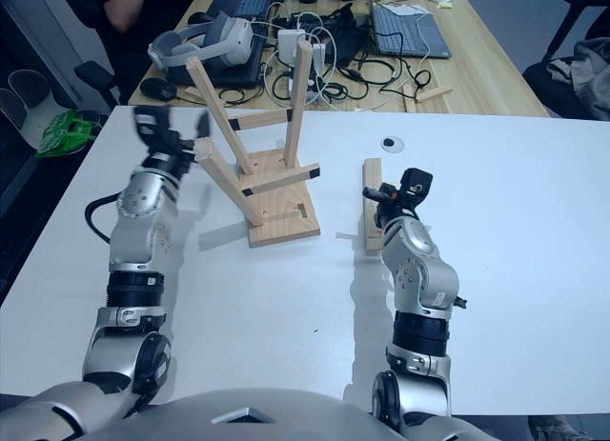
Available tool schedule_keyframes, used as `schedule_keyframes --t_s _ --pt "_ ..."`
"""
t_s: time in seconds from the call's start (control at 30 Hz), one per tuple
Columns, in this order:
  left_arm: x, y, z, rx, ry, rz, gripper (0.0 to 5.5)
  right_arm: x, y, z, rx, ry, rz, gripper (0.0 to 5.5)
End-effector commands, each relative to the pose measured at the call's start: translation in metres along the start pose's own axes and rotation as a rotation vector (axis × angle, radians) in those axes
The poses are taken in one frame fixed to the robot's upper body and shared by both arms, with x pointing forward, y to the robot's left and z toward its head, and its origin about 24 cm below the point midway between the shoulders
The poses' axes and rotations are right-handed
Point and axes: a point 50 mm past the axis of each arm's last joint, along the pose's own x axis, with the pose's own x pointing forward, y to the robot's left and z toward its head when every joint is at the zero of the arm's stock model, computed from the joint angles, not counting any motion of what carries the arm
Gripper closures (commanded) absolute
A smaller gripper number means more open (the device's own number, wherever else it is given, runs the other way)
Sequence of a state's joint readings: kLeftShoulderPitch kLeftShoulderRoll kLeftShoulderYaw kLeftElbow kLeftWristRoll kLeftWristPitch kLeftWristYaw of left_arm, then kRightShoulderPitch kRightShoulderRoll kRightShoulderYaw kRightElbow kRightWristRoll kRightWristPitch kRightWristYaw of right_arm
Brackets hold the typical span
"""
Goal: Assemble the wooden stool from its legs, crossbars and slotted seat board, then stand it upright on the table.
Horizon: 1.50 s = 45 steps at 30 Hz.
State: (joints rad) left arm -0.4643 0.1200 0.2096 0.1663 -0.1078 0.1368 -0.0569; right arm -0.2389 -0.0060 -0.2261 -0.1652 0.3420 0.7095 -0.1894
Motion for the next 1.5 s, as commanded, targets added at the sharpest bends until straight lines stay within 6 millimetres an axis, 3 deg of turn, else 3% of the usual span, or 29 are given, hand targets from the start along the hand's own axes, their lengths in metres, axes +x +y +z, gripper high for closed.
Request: schedule_keyframes --t_s 0.03,0.27,0.7,0.87,1.03,1.33,1.5 --pt "0.000 0.016 0.012 -0.049 -0.052 0.120 2.03 -0.005 -0.002 0.002 -0.021 -0.004 -0.105 5.50" --pt "0.001 0.037 0.026 -0.063 -0.098 0.199 2.03 -0.007 -0.013 -0.001 -0.088 0.057 -0.193 5.50" --pt "0.003 0.040 0.023 -0.051 -0.083 0.203 1.98 -0.006 -0.013 -0.012 -0.200 0.176 -0.228 3.34" --pt "0.004 0.040 0.025 -0.044 -0.091 0.213 1.98 -0.006 -0.011 -0.015 -0.238 0.224 -0.201 3.30" --pt "0.012 0.039 0.034 -0.055 -0.121 0.214 1.98 0.000 -0.005 -0.013 -0.273 0.237 -0.168 2.59" --pt "0.008 0.041 0.035 -0.030 -0.140 0.249 1.98 -0.004 -0.008 -0.024 -0.286 0.343 -0.104 1.16" --pt "0.015 0.055 0.063 -0.041 -0.227 0.339 1.98 -0.004 -0.009 -0.034 -0.219 0.456 -0.092 0.52"
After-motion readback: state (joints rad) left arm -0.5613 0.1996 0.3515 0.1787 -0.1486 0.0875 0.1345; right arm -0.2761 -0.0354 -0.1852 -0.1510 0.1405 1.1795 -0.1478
